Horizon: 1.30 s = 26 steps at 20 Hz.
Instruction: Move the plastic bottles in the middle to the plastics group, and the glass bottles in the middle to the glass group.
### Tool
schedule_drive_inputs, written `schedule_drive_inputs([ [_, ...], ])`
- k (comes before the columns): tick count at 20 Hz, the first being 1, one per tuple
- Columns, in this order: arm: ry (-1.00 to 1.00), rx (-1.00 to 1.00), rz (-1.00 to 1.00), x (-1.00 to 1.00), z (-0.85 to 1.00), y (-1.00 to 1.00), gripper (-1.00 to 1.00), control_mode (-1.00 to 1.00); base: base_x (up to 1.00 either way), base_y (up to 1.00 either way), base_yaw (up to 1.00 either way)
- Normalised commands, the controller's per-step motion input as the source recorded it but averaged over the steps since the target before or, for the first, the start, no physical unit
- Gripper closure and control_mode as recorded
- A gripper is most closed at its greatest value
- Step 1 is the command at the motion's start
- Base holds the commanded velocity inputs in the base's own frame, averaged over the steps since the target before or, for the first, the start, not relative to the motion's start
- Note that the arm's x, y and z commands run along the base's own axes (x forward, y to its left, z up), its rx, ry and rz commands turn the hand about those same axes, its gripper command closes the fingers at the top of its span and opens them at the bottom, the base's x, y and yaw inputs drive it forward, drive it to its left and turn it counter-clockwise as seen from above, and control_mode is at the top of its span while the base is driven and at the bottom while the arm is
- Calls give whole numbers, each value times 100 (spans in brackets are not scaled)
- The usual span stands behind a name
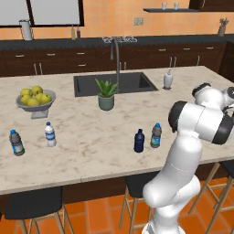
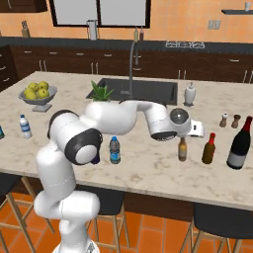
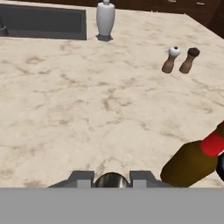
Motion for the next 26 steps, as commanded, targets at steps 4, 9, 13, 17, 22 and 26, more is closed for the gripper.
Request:
schedule_drive_inputs([
  [4,-6,0,0,0,0,-31,100,-100,0,0,0],
  [9,-1,0,0,0,-3,-21,100,-100,0,0,0],
  [13,0,0,0,0,-21,0,100,-100,0,0,0],
  [17,0,0,0,6,-38,0,100,-100,0,0,0],
  [22,1,0,0,8,-27,0,100,-100,0,0,0],
  [26,8,0,0,3,0,0,100,-100,0,0,0],
])
